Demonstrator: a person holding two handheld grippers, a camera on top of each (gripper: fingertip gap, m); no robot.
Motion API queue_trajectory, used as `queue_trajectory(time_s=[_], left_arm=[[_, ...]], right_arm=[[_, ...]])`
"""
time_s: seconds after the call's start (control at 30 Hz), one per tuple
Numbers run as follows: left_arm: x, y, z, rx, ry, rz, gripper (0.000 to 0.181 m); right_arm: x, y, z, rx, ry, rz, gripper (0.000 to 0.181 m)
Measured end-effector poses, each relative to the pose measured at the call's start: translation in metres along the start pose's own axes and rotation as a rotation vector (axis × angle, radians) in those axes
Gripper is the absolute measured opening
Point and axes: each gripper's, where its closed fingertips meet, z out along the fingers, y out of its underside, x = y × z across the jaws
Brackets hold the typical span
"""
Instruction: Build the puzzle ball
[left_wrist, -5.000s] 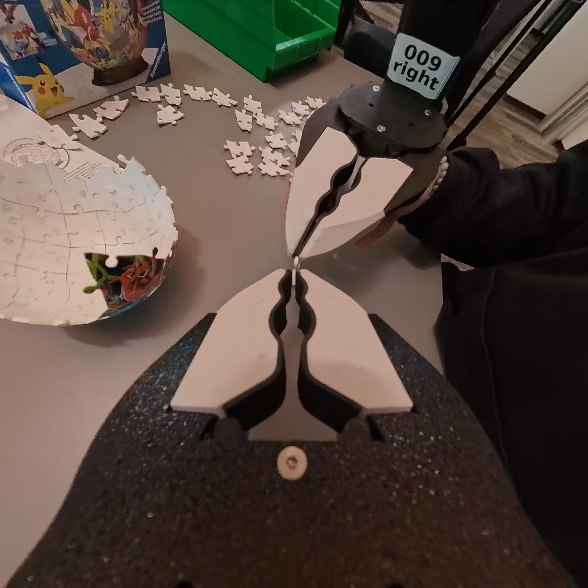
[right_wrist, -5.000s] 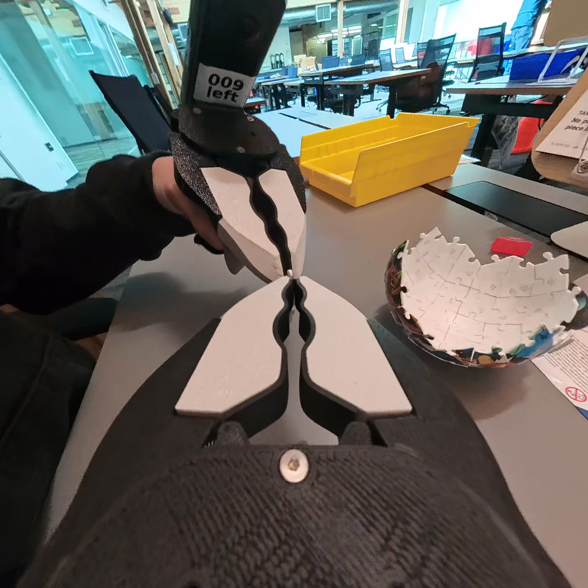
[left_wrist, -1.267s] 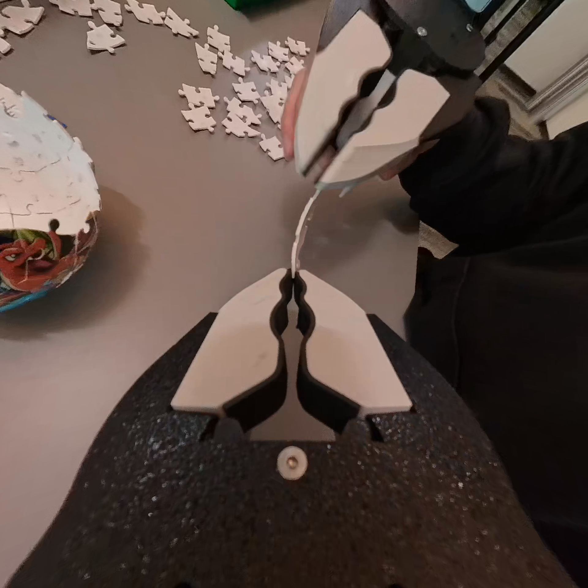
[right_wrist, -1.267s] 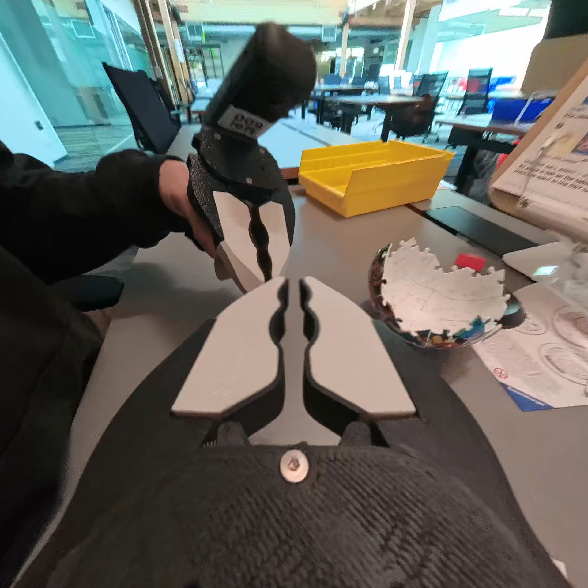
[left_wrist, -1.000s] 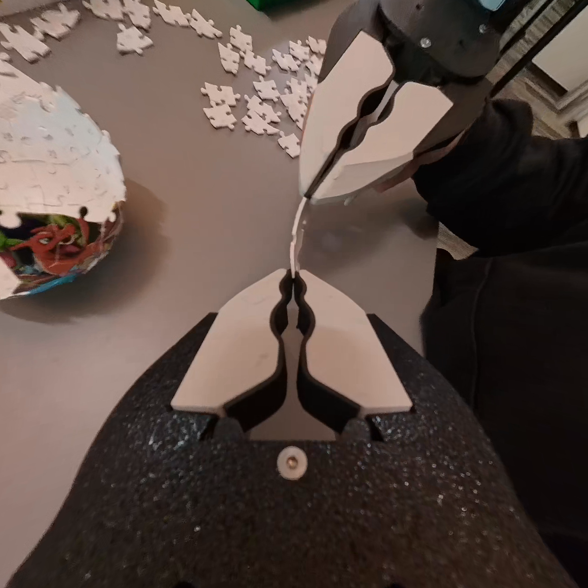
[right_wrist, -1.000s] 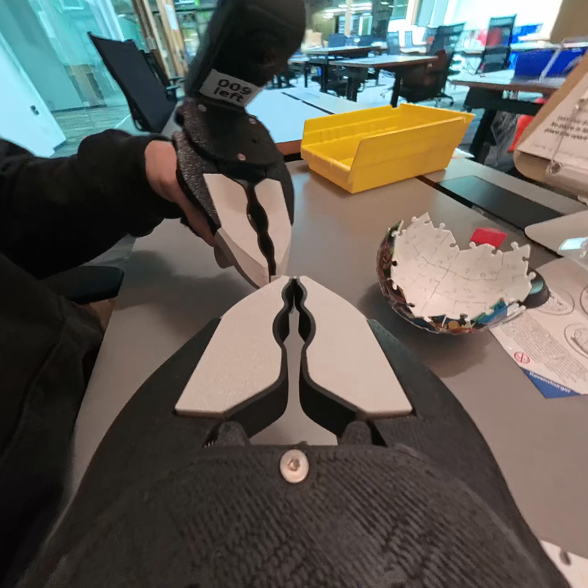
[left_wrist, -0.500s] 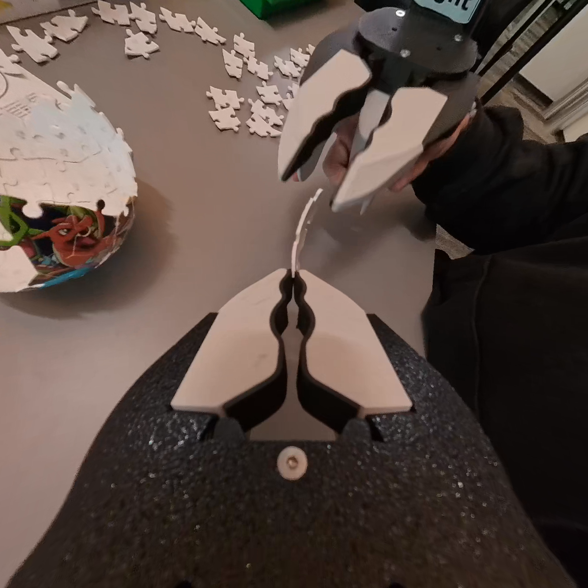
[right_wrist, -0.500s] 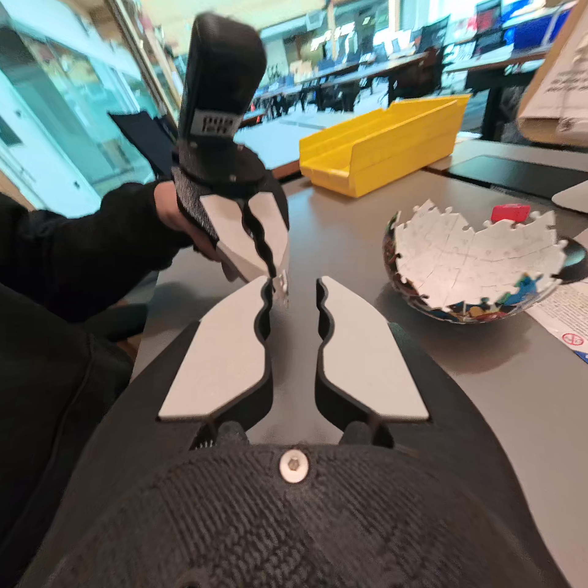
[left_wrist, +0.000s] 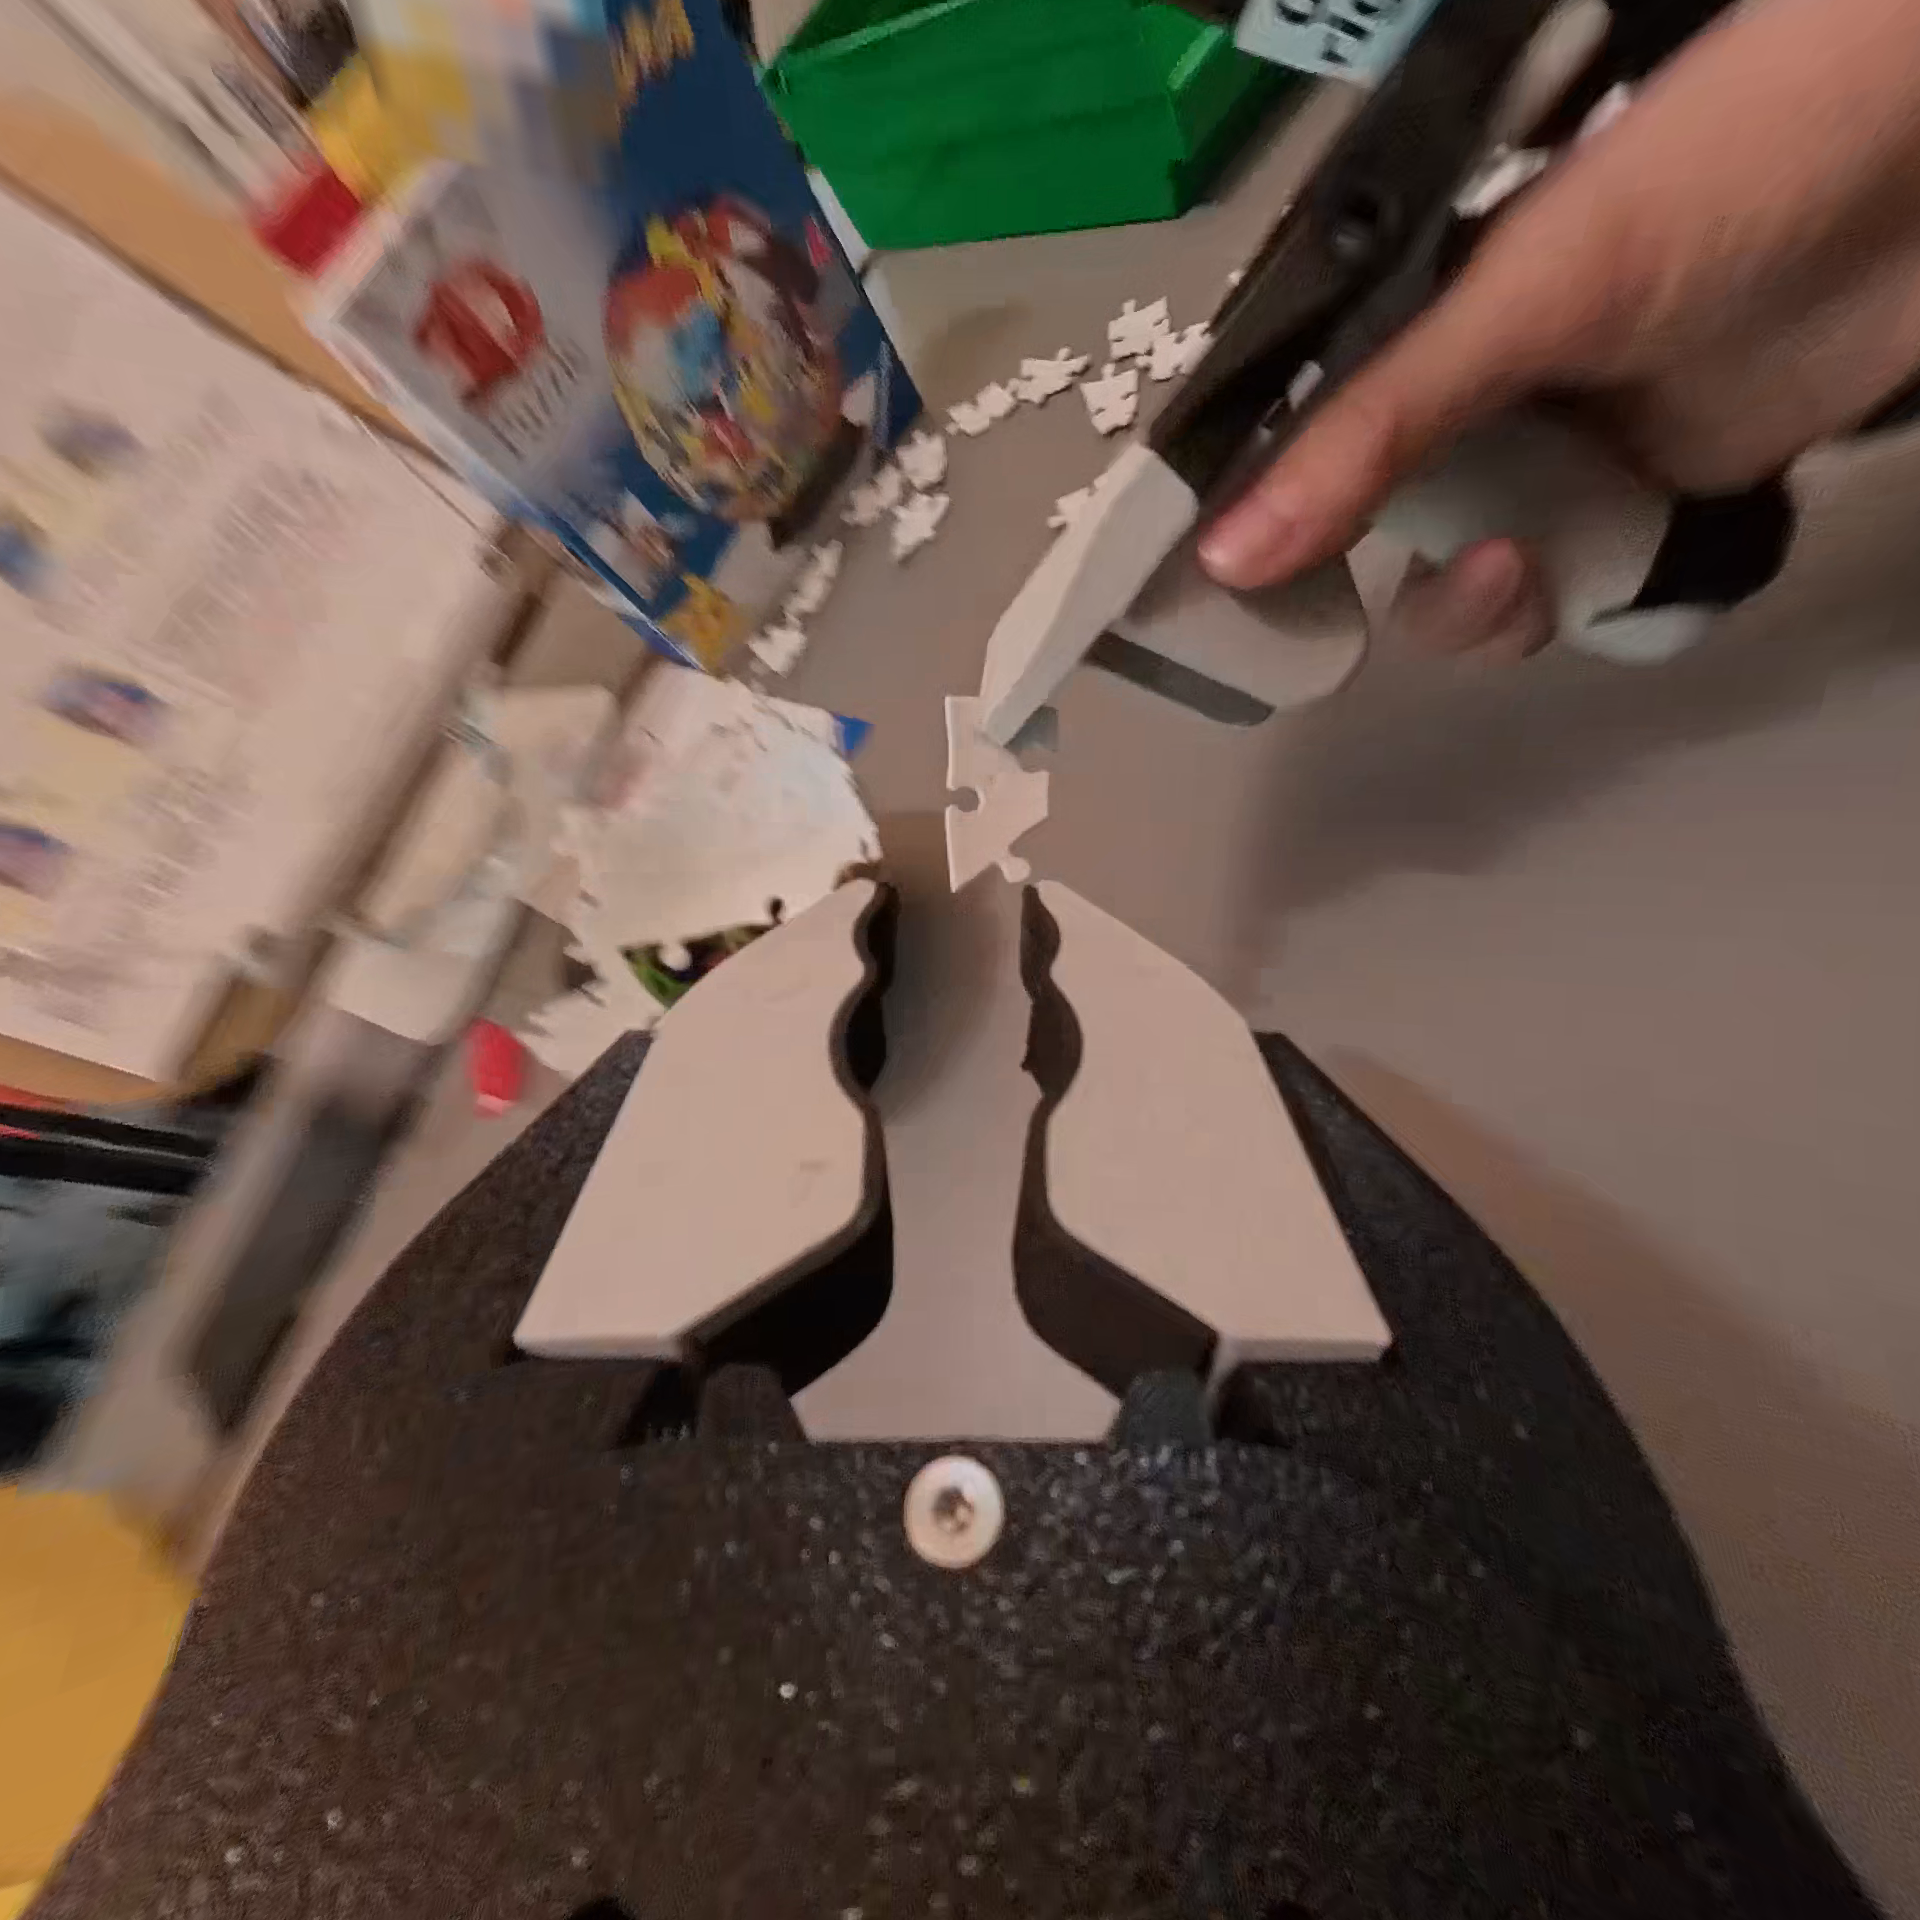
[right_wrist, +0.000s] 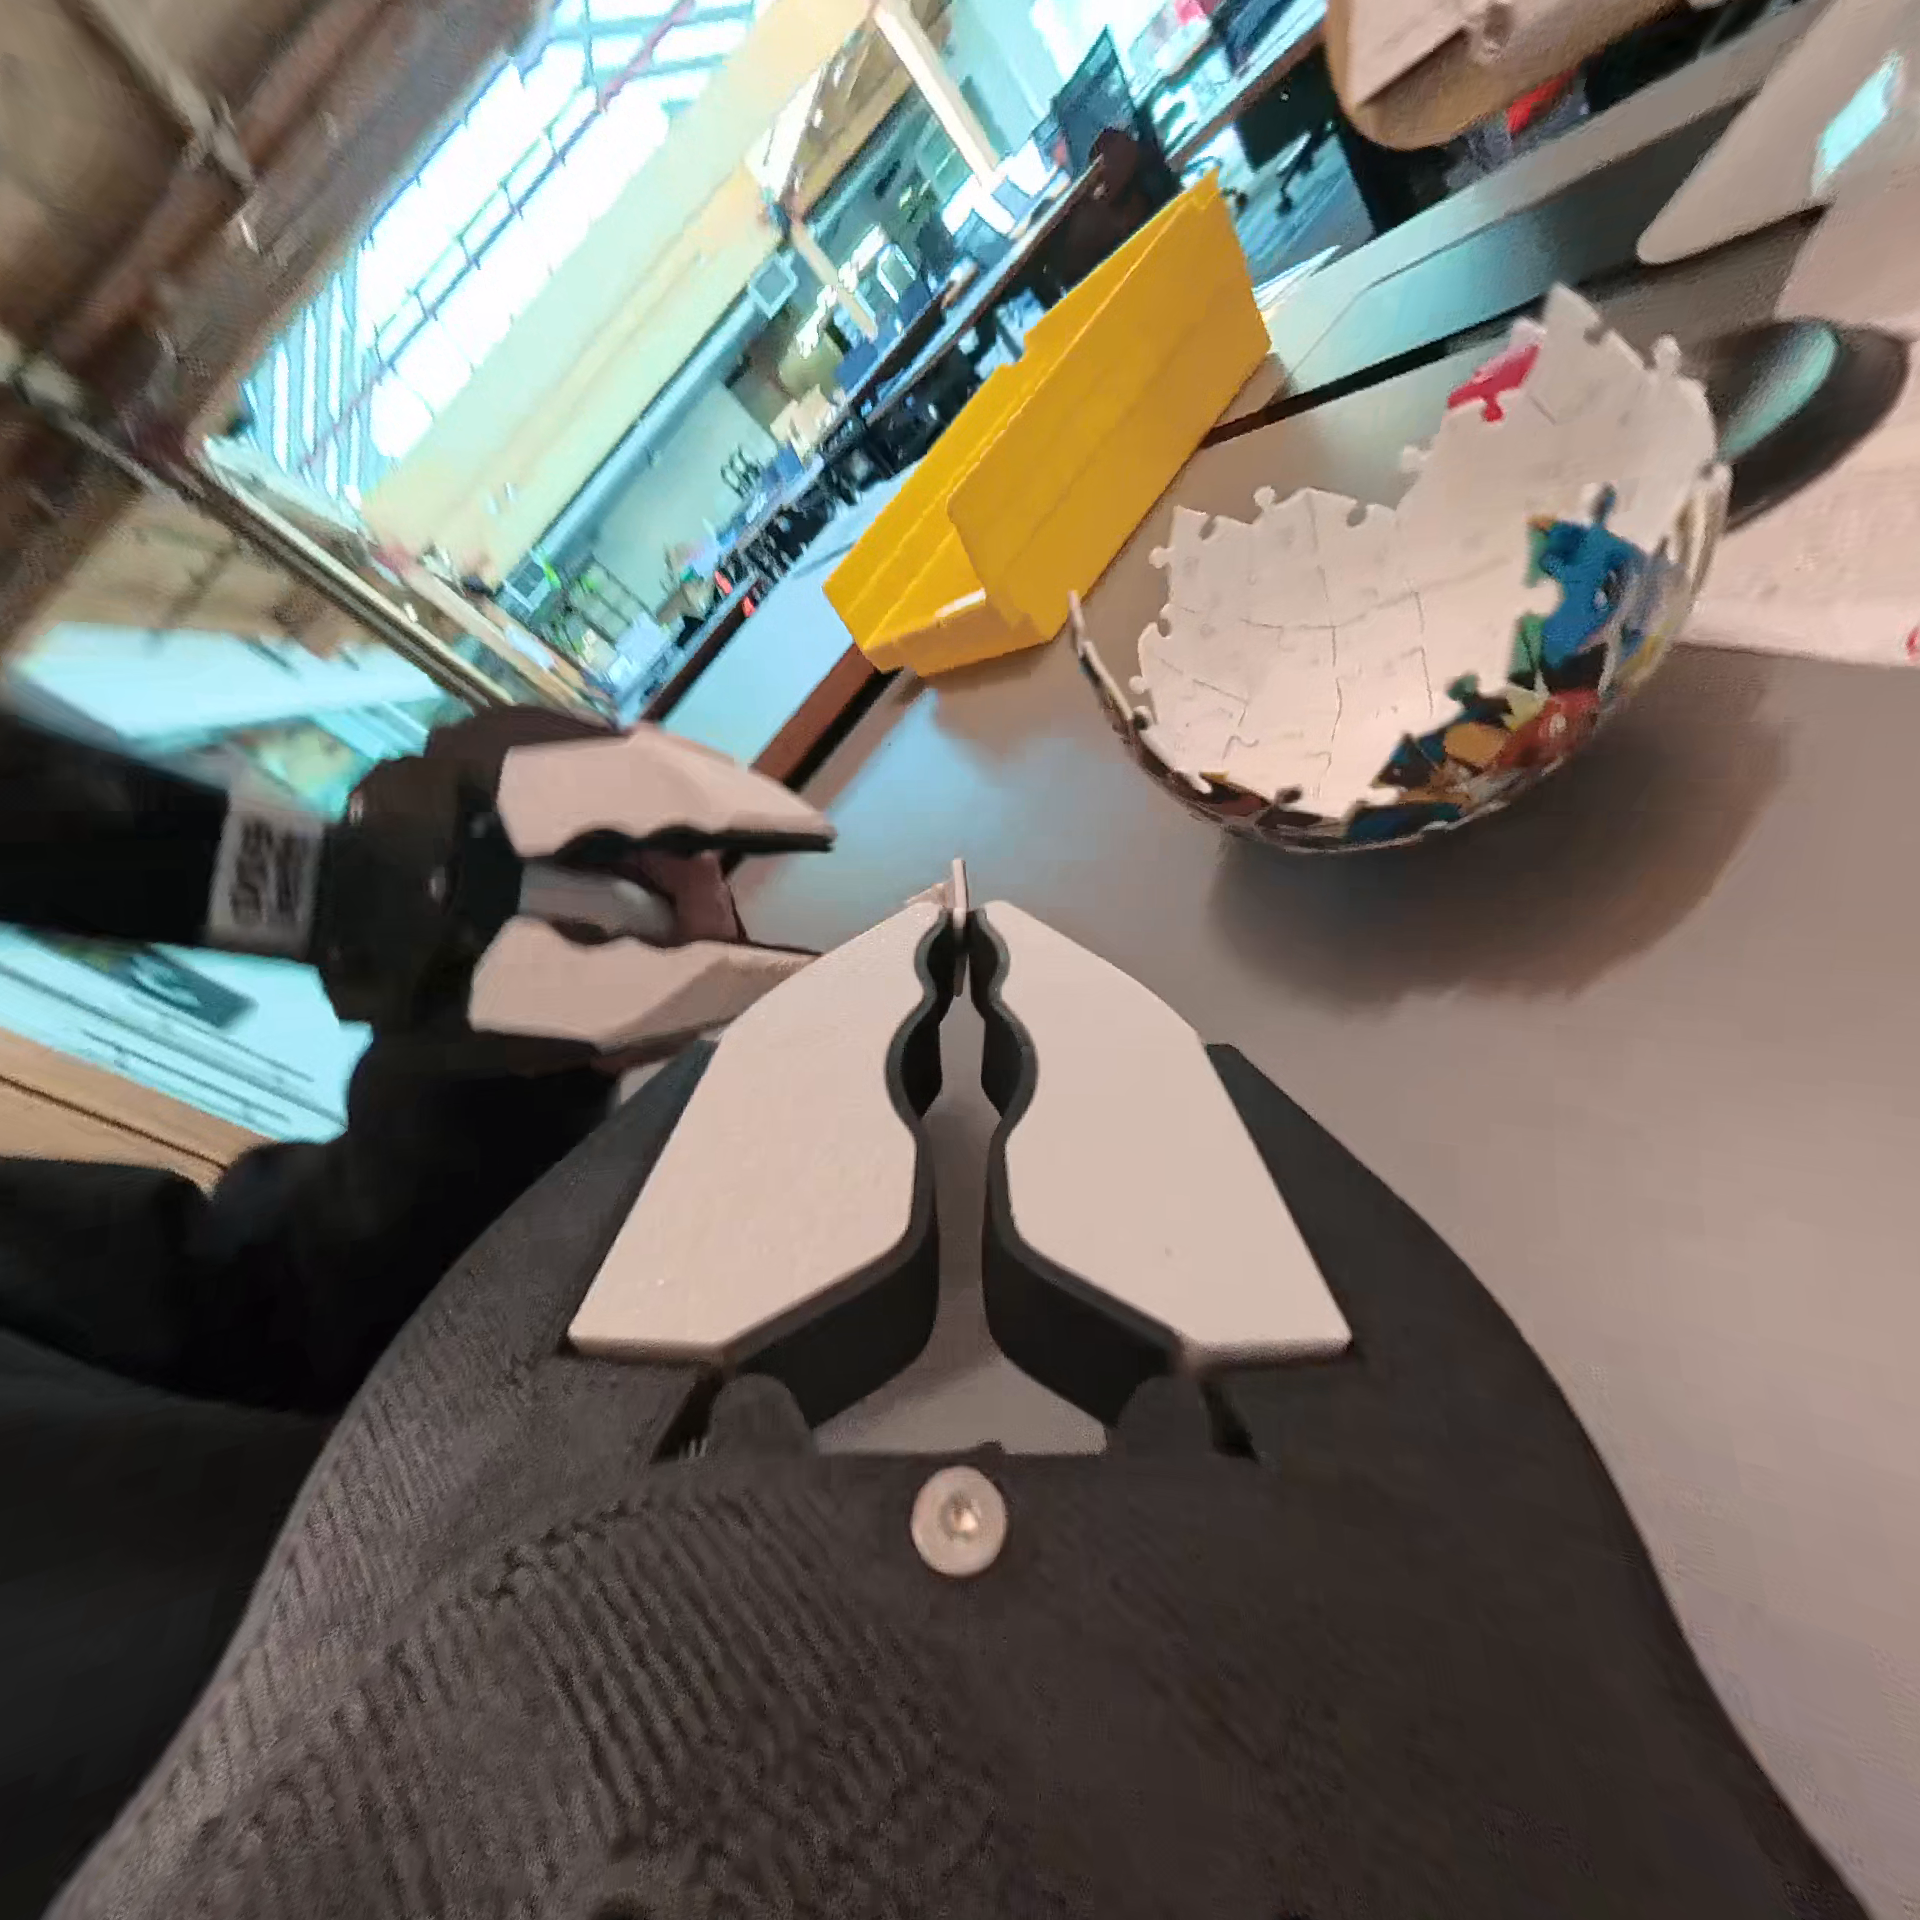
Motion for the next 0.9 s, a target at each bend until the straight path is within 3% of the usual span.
queue_trajectory(time_s=[0.23,0.3,0.47,0.9], left_arm=[[-0.003,0.009,0.007,-0.098,-0.366,0.796,0.021],[0.002,0.007,0.009,-0.079,-0.406,0.907,0.015],[-0.005,-0.002,0.004,-0.031,-0.521,0.978,0.016],[-0.004,0.003,0.005,-0.031,-0.526,1.018,0.002]], right_arm=[[-0.008,-0.003,0.004,0.022,-0.067,0.155,0.002],[-0.009,-0.003,0.005,0.023,-0.074,0.166,0.002],[-0.011,-0.002,0.007,0.021,-0.08,0.178,0.002],[-0.011,0.003,0.014,0.018,-0.088,0.209,0.003]])
